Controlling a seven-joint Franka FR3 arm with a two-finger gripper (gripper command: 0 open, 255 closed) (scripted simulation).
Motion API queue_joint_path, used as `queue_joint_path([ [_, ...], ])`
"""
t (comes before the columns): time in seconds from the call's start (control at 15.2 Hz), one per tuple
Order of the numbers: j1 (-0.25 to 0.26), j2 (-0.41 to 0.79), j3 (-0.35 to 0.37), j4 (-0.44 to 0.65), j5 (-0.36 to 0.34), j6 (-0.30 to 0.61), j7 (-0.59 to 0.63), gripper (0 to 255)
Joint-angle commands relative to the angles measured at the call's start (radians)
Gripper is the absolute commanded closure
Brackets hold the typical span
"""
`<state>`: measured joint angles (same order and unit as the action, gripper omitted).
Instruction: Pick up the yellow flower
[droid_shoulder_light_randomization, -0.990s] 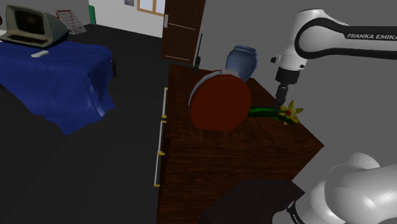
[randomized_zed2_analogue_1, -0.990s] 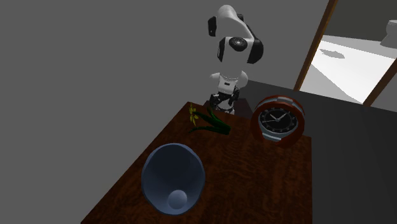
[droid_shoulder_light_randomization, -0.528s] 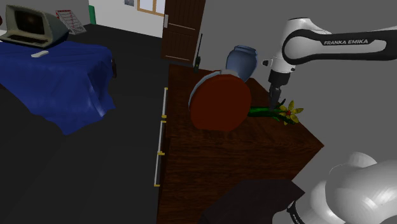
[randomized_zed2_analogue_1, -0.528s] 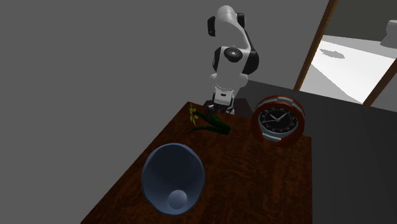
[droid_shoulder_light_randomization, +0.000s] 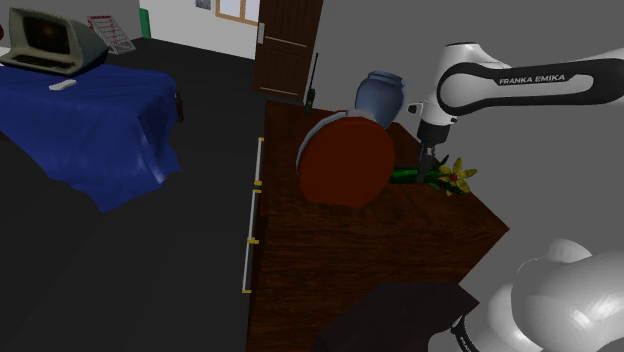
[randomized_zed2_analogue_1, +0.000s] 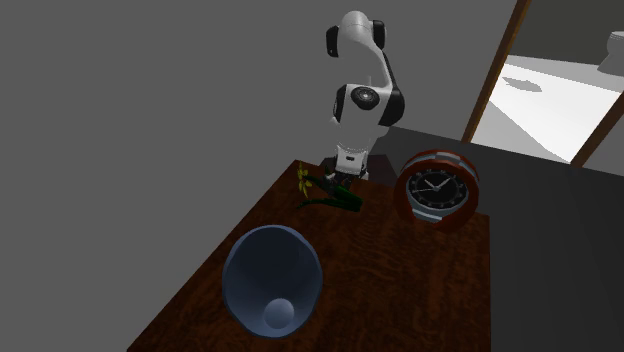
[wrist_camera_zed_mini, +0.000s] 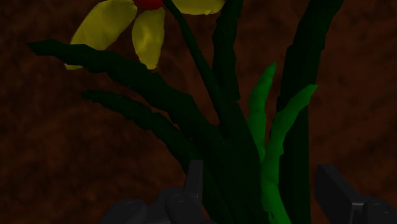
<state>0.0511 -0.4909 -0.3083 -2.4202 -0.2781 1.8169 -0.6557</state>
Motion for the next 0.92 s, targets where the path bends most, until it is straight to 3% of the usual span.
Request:
queue_joint_path([
  [0.0, 0.0, 0.001, 0.0, -0.001, 0.0, 0.001, 0.0, 255],
  [0.46, 0.0, 0.0, 0.0, -0.002, 0.0, 0.001, 0.0, 255],
  [0.86, 0.002, -0.014, 0.012, 0.068, 0.008, -0.082, -0.009, 255],
])
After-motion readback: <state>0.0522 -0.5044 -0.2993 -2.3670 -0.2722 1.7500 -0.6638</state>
